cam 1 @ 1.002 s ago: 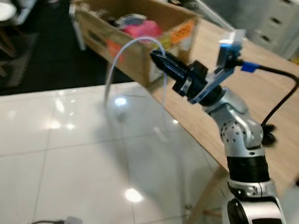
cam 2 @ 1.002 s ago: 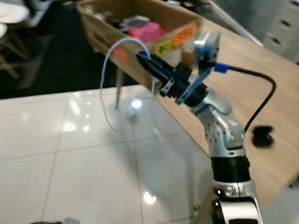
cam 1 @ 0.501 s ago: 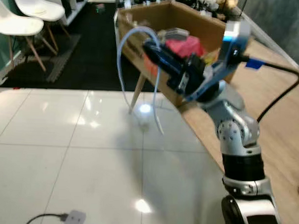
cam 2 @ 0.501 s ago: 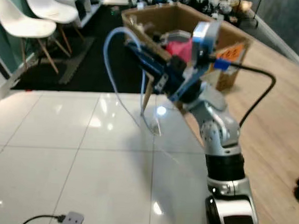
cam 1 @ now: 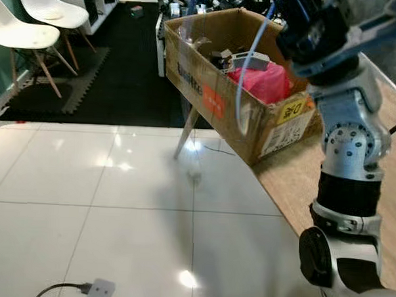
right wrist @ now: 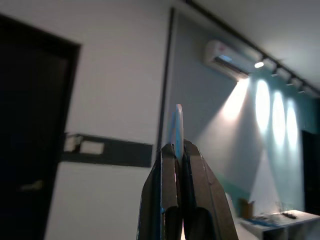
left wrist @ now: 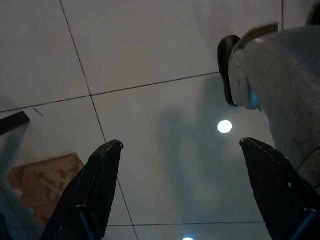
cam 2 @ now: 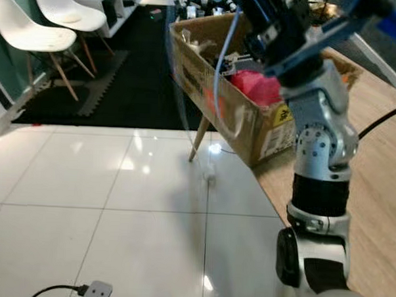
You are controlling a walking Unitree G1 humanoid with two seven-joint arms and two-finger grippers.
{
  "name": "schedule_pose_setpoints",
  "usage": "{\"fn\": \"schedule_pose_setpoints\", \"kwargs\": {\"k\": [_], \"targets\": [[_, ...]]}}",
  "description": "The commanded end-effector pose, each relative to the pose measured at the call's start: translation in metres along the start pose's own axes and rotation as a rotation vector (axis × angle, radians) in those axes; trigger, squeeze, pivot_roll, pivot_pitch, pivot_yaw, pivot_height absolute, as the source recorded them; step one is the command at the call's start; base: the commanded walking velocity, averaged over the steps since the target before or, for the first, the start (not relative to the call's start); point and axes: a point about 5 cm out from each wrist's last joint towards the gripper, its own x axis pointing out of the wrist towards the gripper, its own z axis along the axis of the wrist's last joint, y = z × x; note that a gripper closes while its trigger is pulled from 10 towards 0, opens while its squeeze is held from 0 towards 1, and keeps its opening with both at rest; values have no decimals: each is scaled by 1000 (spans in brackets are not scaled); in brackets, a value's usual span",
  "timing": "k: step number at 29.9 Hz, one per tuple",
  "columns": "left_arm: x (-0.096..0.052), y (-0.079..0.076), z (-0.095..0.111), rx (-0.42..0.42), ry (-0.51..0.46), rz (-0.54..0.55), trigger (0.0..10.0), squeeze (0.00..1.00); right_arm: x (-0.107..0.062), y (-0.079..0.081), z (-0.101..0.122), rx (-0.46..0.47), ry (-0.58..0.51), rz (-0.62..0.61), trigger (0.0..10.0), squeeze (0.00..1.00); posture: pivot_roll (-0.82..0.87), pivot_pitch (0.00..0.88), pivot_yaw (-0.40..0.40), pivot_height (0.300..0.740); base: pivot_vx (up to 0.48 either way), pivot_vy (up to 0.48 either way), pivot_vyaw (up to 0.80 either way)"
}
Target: Picking trash to rubbish bin
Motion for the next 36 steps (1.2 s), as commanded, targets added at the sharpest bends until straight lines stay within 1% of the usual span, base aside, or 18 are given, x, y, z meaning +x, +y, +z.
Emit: {"fn": "schedule_pose_setpoints", "kwargs": {"k": [1,4,5,6,7,8,10,12,14,15,18,21,24,26,29,30,32,36], "targets": [[1,-19,-11,-1,37,-68,10000,0,1,-5,10,-16,-27,-27,10000,0,-37,74,24,740,326,0,0],[1,-20,-11,-1,36,-71,10000,0,2,-12,19,-56,-51,-84,10000,0,-37,74,25,740,326,0,0],[1,-20,-11,-1,36,-72,10000,0,3,-18,24,-79,-62,-134,10000,0,-38,74,25,740,322,0,0],[1,-20,-11,-1,36,-72,10000,0,3,-18,24,-79,-62,-134,10000,0,-38,74,25,740,322,0,0],[1,-19,-11,-7,36,-71,10000,0,3,-38,36,-129,-82,-281,10000,0,-39,75,26,740,296,0,0],[1,-19,-11,-7,36,-71,10000,0,3,-38,36,-129,-82,-281,10000,0,-39,75,26,740,296,0,0],[1,-19,-12,-22,35,-70,10000,0,-2,-54,45,-182,-83,-399,10000,0,-40,76,26,740,129,0,-400],[1,-19,-12,-28,33,-70,10000,0,-4,-58,48,-197,-78,-428,10000,0,-40,76,26,740,0,0,-800],[1,-19,-13,-8,39,-78,10000,0,-10,-67,47,-224,-30,-480,10000,0,-40,80,29,740,0,0,-800],[1,-19,-13,-8,39,-78,10000,0,-10,-67,47,-224,-30,-480,10000,0,-40,80,29,740,0,0,-800],[0,-18,-16,-8,44,-80,10000,0,-21,-77,31,-272,130,-539,10000,0,-43,84,34,740,0,0,-800],[0,-18,-16,-10,45,-80,10000,0,-26,-80,23,-277,168,-564,10000,0,-43,84,34,740,0,0,-800],[0,-17,-15,-12,42,-79,10000,0,-35,-89,9,-379,305,-616,10000,0,-43,84,34,740,0,0,-800],[0,-17,-15,-12,42,-79,10000,0,-41,-93,-2,-423,400,-635,10000,0,-43,90,33,740,0,0,-800],[0,-16,-14,-13,41,-78,10000,0,-44,-94,-9,-432,447,-638,10000,0,-43,90,33,740,0,0,-267],[0,-16,-14,-14,41,-78,10000,0,-47,-91,-18,-433,498,-614,10000,0,-43,90,33,740,0,0,0],[0,-16,-14,-14,41,-78,10000,0,-47,-91,-21,-432,513,-606,10000,0,-43,90,33,740,0,0,0],[0,-20,-15,-15,41,-84,10000,0,-51,-88,-33,-458,607,-553,10000,0,-44,97,31,740,0,0,0]]}}
